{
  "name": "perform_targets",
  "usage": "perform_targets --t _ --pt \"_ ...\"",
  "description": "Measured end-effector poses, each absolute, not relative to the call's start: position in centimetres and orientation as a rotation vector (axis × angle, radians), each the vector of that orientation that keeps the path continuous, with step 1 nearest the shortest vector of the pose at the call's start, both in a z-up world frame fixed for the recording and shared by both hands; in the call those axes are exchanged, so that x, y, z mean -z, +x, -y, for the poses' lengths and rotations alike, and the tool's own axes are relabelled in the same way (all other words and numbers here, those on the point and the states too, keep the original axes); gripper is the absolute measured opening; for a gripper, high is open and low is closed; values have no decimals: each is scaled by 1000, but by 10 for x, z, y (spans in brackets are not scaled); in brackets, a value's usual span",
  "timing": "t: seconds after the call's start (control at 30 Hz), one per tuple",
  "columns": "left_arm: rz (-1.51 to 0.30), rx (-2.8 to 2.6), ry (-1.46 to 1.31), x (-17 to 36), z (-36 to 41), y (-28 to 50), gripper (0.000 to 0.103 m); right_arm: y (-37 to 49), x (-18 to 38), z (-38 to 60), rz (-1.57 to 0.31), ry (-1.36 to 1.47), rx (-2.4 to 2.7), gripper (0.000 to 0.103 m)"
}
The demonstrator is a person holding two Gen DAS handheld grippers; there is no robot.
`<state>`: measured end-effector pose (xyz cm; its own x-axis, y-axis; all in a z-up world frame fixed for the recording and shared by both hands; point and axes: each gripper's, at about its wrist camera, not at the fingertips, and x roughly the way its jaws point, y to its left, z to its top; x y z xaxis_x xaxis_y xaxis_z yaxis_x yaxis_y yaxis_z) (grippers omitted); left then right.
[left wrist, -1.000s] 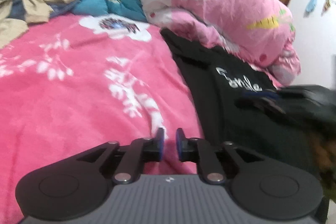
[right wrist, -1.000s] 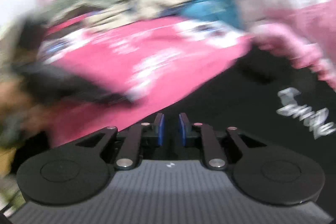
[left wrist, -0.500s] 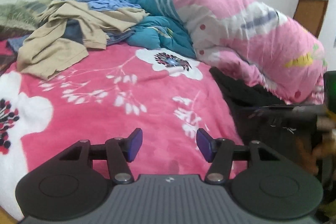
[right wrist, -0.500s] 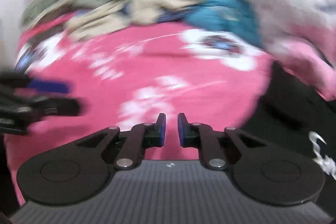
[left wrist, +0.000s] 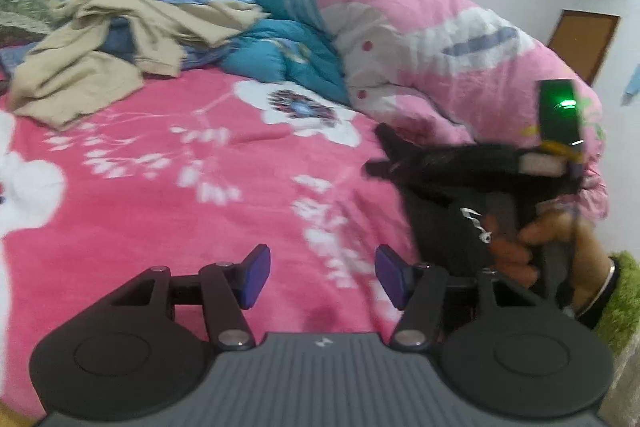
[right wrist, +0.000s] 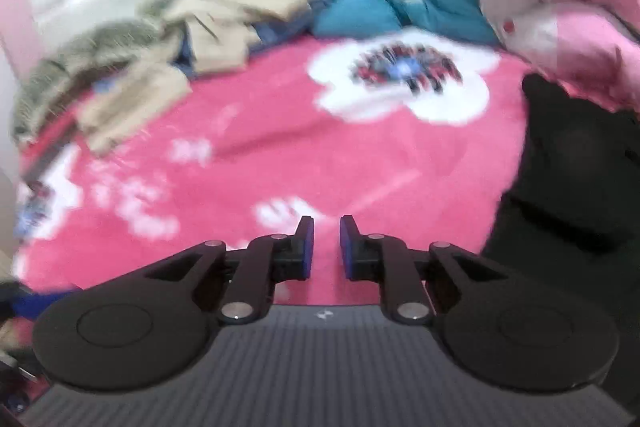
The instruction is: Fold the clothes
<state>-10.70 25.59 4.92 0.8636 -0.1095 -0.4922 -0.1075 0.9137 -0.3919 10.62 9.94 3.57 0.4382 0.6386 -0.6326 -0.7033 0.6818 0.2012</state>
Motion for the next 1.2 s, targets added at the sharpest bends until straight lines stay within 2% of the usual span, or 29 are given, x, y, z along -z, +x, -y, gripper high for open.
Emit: perform_targets --t 0.17,0.37,0.43,0.53,0.6,0.7,0.8,0.93,1.07,1.2 --pt "-576 239 -457 -45 -212 -85 61 117 -67 25 -697 159 -671 20" --pt "-731 410 -408 -28 -158 -81 61 89 -35 194 -802 137 -256 23" --pt "-762 390 -380 -17 -159 -92 56 61 -19 236 -819 110 -176 21" --pt "-754 382 -414 -19 -175 -111 55 11 -26 278 -779 74 -90 25" --pt "-767 355 -447 -25 -186 -117 61 -10 -29 312 -777 -5 61 35" --pt "-769 296 -387 -38 -185 -114 63 -18 -34 353 -801 69 176 36" --pt "-756 275 -347 -53 -171 -100 66 -7 -55 355 -712 148 80 36" --pt "-742 321 -364 -59 -148 -71 69 44 -77 293 -622 128 -182 35" --pt "-824 291 -410 -41 -142 -56 69 112 -52 247 -724 169 -330 35" --pt "-843 302 -449 -30 -166 -73 66 89 -32 274 -752 150 -303 34"
